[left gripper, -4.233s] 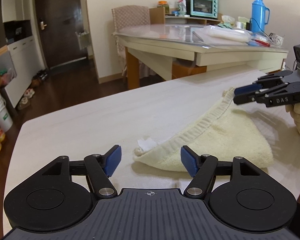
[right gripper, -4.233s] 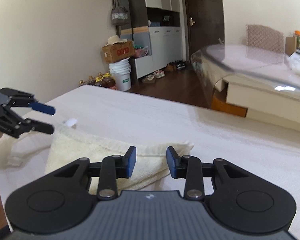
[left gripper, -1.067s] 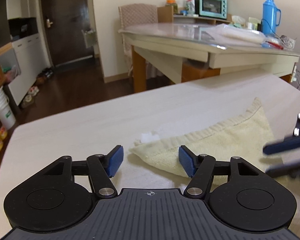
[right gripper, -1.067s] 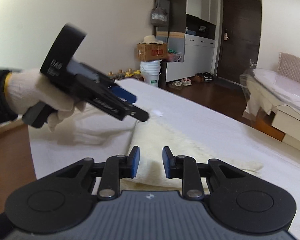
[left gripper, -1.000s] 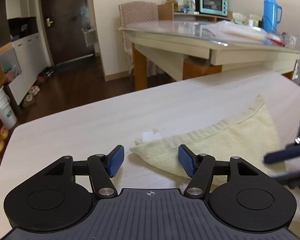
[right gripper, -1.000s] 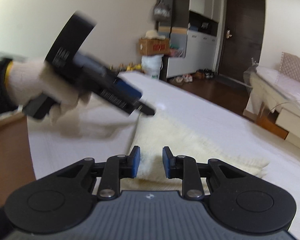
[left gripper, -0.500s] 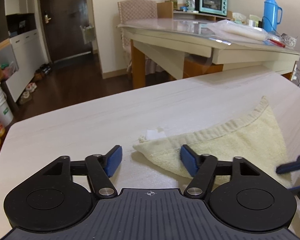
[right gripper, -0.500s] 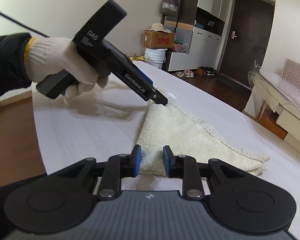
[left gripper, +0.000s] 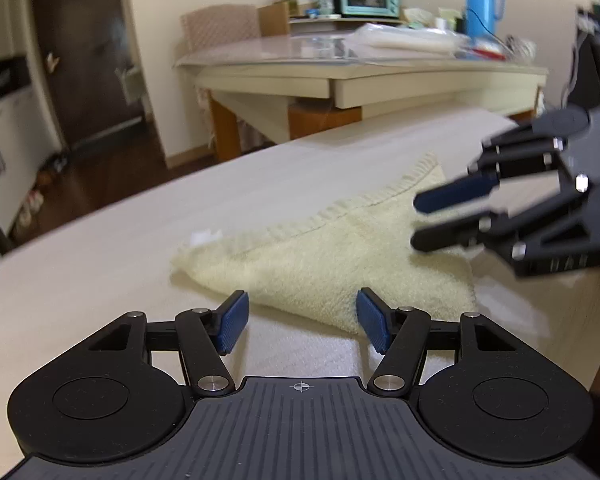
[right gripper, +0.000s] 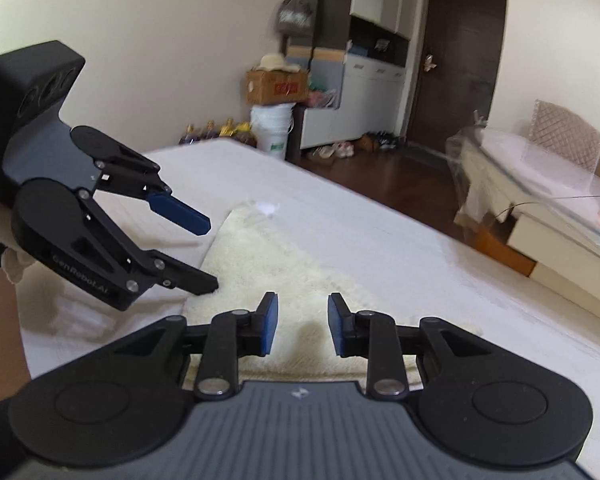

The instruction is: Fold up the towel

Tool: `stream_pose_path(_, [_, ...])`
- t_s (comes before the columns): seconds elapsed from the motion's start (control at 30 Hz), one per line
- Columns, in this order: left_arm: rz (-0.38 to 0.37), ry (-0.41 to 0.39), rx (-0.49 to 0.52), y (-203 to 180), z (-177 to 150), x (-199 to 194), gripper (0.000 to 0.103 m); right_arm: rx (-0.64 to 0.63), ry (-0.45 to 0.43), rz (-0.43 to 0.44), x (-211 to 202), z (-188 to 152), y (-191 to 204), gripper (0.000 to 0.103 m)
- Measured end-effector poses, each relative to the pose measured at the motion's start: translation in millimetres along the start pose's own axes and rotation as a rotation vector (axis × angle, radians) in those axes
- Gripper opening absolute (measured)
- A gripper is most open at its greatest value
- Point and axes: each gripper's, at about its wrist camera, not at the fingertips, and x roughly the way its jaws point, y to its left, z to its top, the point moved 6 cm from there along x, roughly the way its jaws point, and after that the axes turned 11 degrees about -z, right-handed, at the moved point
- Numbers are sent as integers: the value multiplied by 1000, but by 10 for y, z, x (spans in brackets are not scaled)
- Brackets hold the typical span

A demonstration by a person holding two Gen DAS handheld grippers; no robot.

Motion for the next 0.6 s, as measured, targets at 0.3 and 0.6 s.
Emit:
stream_pose_path(0.3, [78, -31, -9, 126, 145, -43, 65, 17, 3, -3, -31, -88, -4, 38])
stream_pose_path(0.6, [86, -20, -33, 195, 89, -13, 66, 35, -3, -35, -104, -146, -114, 41])
